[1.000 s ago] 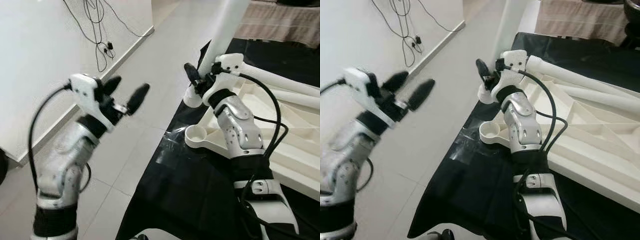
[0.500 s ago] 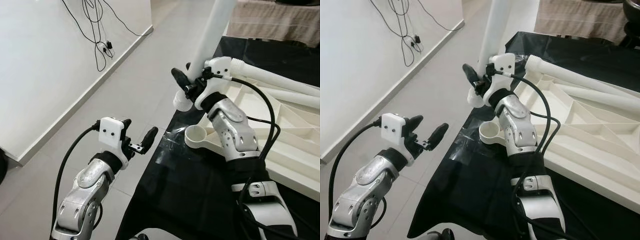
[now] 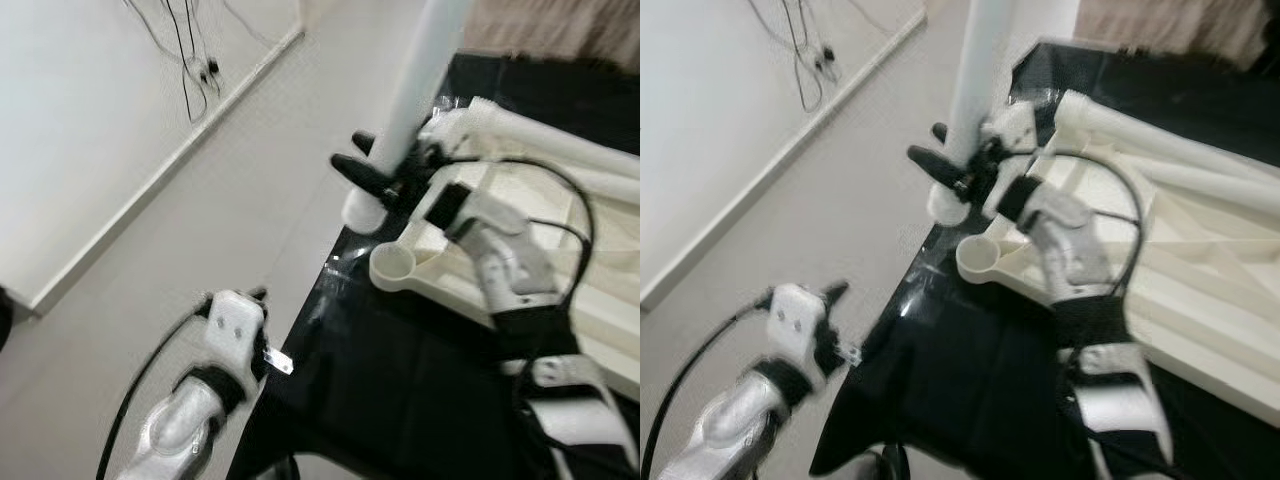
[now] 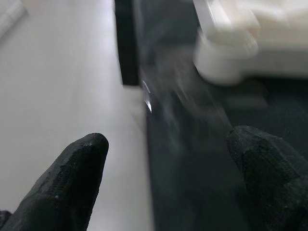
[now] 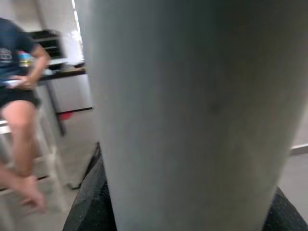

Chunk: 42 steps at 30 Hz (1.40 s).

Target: Building children table

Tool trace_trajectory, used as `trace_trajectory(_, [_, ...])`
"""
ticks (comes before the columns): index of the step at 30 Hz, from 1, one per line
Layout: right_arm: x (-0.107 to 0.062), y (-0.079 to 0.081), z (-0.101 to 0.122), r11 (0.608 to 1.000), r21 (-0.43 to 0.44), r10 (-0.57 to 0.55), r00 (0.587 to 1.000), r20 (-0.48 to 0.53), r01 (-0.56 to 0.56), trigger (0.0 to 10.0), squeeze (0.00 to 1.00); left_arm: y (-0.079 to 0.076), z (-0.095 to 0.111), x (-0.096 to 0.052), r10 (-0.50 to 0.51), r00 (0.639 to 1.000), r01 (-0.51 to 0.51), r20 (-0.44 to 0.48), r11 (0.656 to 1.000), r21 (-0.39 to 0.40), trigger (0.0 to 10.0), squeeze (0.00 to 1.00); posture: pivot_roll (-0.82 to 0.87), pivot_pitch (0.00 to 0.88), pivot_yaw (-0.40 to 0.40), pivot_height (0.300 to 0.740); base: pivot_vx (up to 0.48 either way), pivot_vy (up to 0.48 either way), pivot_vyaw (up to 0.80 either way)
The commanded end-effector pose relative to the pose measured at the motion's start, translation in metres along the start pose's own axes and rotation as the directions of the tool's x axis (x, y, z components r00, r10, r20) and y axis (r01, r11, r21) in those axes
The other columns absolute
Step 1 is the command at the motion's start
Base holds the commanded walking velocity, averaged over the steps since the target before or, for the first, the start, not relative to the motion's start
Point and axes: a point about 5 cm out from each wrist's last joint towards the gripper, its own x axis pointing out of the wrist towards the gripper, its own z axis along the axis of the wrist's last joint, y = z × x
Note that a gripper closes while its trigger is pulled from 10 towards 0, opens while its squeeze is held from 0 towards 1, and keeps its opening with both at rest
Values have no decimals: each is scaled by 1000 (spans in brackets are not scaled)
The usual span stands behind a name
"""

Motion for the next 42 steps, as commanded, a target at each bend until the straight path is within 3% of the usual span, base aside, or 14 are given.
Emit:
trace_trajectory(1, [-3, 5, 8, 994, 13, 113, 994, 15, -113, 10000, 0, -5, 3, -6, -30, 1000, 30, -2, 999, -15, 10000, 0, 18, 410, 65, 740, 0, 0, 0])
trace_trajectory(12, [-18, 0, 12, 980, -5, 197, 978, -62, -197, 10000, 0, -10, 4, -12, -62, 998, 62, -10, 998, -22, 10000, 0, 23, 428, 72, 740, 0, 0, 0])
trace_trajectory(14, [-24, 2, 23, 942, -2, 335, 936, -106, -337, 10000, 0, -17, 6, -16, -103, 995, 103, -4, 995, -18, 10000, 0, 34, 451, 73, 740, 0, 0, 0])
trace_trajectory(15, [-24, 2, 23, 942, -2, 335, 936, -106, -337, 10000, 0, -17, 6, -16, -103, 995, 103, -4, 995, -18, 10000, 0, 34, 451, 73, 740, 0, 0, 0])
trace_trajectory(17, [-22, 16, 24, 893, 4, 447, 886, -121, -450, 10000, 0, -20, 7, -18, -118, 993, 118, 3, 993, -14, 10000, 0, 38, 454, 68, 740, 0, 0, 0])
trace_trajectory(24, [-21, 41, 22, 819, 36, 573, 810, -125, -573, 10000, 0, -19, 7, -19, -117, 993, 117, 0, 993, -9, 10000, 0, 34, 453, 66, 740, 0, 0, 0])
trace_trajectory(27, [-21, 42, 20, 813, 40, 581, 804, -129, -581, 10000, 0, -19, 7, -19, -117, 993, 117, -1, 993, -9, 10000, 0, 34, 452, 65, 740, 0, 0, 0])
trace_trajectory(30, [-12, 43, 7, 837, 18, 542, 822, -176, -548, 10000, 0, -17, 7, -16, -119, 993, 119, 2, 993, -7, 10000, 0, 30, 445, 65, 740, 0, 0, 0])
trace_trajectory(36, [-11, 40, 6, 853, 12, 515, 839, -174, -522, 10000, 0, -17, 7, -14, -120, 993, 120, 4, 993, -4, 10000, 0, 30, 443, 66, 740, 0, 0, 0])
trace_trajectory(39, [-12, 28, 14, 891, -14, 447, 882, -152, -454, 10000, 0, -17, 6, -13, -119, 993, 119, 7, 993, -1, 10000, 0, 23, 442, 65, 740, 0, 0, 0])
trace_trajectory(42, [-12, 26, 15, 902, -25, 423, 893, -155, -432, 10000, 0, -17, 6, -13, -119, 993, 119, 9, 993, -2, 10000, 0, 22, 442, 63, 740, 0, 0, 0])
